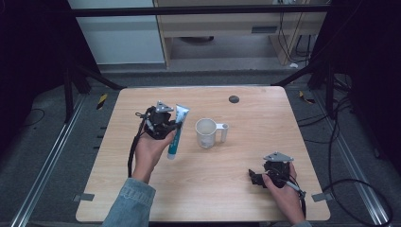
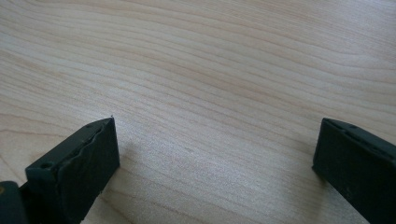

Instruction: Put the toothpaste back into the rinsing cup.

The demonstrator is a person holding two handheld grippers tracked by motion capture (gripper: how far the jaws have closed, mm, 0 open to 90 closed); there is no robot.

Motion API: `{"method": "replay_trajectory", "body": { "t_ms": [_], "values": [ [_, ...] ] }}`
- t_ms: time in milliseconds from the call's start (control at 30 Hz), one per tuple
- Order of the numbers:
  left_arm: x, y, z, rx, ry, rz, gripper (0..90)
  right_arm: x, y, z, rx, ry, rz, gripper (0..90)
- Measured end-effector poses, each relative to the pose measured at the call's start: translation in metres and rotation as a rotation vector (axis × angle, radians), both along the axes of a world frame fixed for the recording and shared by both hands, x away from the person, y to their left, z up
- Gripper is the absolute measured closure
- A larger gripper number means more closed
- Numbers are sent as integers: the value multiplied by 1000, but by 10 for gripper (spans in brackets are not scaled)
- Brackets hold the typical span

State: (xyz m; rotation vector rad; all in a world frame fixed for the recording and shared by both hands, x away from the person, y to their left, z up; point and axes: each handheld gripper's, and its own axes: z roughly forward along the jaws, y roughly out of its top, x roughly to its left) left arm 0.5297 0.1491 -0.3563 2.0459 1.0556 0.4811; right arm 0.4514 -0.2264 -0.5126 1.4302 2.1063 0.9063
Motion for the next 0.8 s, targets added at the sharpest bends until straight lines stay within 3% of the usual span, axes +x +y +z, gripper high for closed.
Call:
{"method": "replay_trajectory", "body": {
  "t_ms": [800],
  "values": [
    [-13, -23, 3, -50, -59, 2, 788, 0, 0, 0, 0, 0, 0, 5]
  ]
}}
